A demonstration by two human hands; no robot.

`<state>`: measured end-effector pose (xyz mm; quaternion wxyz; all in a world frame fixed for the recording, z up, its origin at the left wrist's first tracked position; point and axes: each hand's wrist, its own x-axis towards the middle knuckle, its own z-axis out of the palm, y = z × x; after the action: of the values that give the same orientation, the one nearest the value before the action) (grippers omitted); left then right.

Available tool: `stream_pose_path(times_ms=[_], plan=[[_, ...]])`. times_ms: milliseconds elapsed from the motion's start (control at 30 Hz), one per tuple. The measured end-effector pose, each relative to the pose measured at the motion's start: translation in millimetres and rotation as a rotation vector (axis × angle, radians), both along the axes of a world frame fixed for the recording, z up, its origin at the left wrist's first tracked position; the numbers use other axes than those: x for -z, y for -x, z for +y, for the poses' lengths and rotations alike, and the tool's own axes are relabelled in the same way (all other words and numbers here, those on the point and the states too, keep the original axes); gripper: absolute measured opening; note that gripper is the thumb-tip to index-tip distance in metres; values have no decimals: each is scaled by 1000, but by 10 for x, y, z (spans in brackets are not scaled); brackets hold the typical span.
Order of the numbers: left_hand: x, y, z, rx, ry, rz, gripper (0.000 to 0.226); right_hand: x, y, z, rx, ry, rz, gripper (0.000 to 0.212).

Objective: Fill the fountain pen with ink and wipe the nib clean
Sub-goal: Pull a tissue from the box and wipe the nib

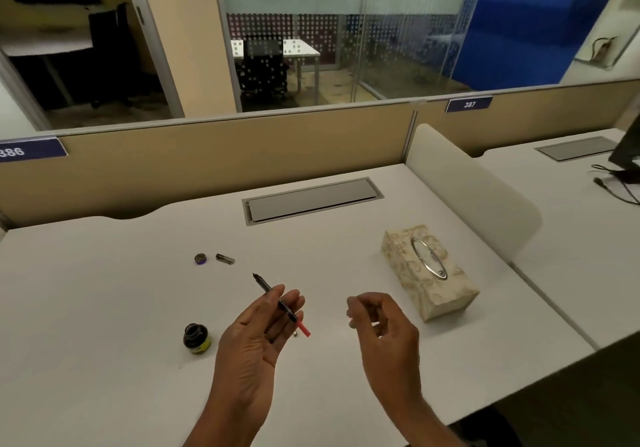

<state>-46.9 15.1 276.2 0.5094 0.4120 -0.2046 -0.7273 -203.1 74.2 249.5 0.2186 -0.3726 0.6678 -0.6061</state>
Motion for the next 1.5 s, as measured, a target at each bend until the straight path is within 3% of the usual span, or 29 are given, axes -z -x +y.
stream_pose_path(times_ms=[200,333,500,733,1000,1267,1400,1500], plan=[[102,283,-57,-7,10,-38,30,471,1370,-373,278,-101,80,7],[203,613,-64,-40,-25,-47,25,845,2134,-668,300,-226,195,2],[292,1031,-7,-84,-62,-95,25,1108,2680,-1014,245,-364,285,13],[351,1335,18,-141,-94,-122,23,1283,2920,-1206,112,-484,442,18],[342,1392,-21,-137,-92,-127,24,1301,2936,-1311,65,-526,469,23],[409,1347,33,-105,-133,-133,25,1253,2949,-1425,85,-604,373,12],[422,1350,37,-99,-145,-131,24,1273,2925,-1495,163,-577,308,26],[426,1351,43,-94,-150,-127,24,1304,2913,-1492,174,-546,275,21]])
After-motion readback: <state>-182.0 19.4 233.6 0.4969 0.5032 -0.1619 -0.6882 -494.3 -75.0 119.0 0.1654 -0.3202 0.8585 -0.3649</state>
